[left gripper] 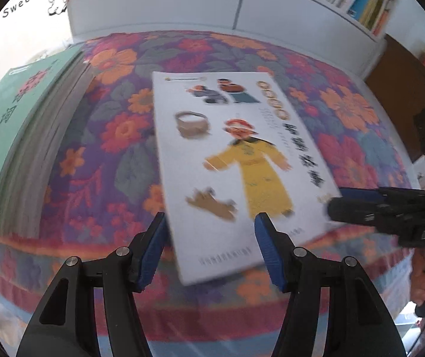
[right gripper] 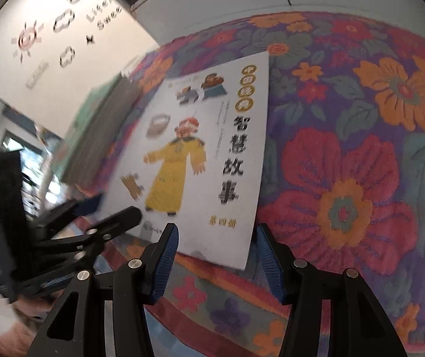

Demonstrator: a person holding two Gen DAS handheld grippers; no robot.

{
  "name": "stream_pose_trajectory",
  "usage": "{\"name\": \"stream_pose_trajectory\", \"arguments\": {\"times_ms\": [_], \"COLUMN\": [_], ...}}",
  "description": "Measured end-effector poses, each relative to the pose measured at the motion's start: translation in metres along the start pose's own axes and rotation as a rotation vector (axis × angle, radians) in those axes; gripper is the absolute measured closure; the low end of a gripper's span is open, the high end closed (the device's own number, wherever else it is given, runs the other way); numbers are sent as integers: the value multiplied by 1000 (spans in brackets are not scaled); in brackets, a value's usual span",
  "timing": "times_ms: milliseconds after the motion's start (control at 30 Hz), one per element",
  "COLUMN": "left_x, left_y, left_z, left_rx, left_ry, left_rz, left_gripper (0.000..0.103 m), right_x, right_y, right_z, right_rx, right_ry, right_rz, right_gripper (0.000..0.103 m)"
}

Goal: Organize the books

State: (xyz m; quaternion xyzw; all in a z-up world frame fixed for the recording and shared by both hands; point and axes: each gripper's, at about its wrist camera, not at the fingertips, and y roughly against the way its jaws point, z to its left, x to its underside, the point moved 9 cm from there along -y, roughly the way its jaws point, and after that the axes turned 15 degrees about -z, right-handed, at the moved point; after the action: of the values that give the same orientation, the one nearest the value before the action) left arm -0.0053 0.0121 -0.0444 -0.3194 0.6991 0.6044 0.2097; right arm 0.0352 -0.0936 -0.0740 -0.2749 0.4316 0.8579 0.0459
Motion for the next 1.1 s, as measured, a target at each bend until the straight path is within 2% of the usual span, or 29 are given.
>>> {"name": "stream_pose_trajectory", "arguments": {"times_ms": [133,300,433,500,533,600,667,800,833,933,1000,1100], "left_x": [-9,-21,-33,-36,-38,-42,-45,-50,-50,-50,-49,-49], "left_y": [-13,-26,-37,-40,-42,-46,-49,-54,-55,-55,-56,-56], "left_z": [13,13,22,24,24,22,20,22,24,33,34,32], "left_rx": [70,144,218,230,233,225,227,203,187,166,143,110], "left_ry": [60,84,199,212,210,203,214,216,224,298,327,308], "left_rz": [37,56,50,51,50,42,25,18,21,29,28,34], "left_gripper": [48,49,54,57,57,57,57,64,71,77,78,78], "right_x": [-12,-31,-46,-51,-52,-53,-53,-54,-55,-54,-56,-56], "right_y": [-9,-24,-33,-38,-40,-45,-48,-47,-46,-47,-49,-47], "right_z": [-5,-10,-19,-27,-31,-40,-46,-42,-41,-40,-37,-31], "right_rx": [-57,-149,-248,-278,-280,-288,-317,-306,-303,-295,-282,-234], "right_ry": [-35,-128,-242,-293,-309,-337,-375,-350,-345,-350,-339,-279], "right_rz": [9,8,26,43,48,56,52,50,46,41,38,20], "right_gripper": [50,50,52,67,72,94,98,97,97,97,95,92]}}
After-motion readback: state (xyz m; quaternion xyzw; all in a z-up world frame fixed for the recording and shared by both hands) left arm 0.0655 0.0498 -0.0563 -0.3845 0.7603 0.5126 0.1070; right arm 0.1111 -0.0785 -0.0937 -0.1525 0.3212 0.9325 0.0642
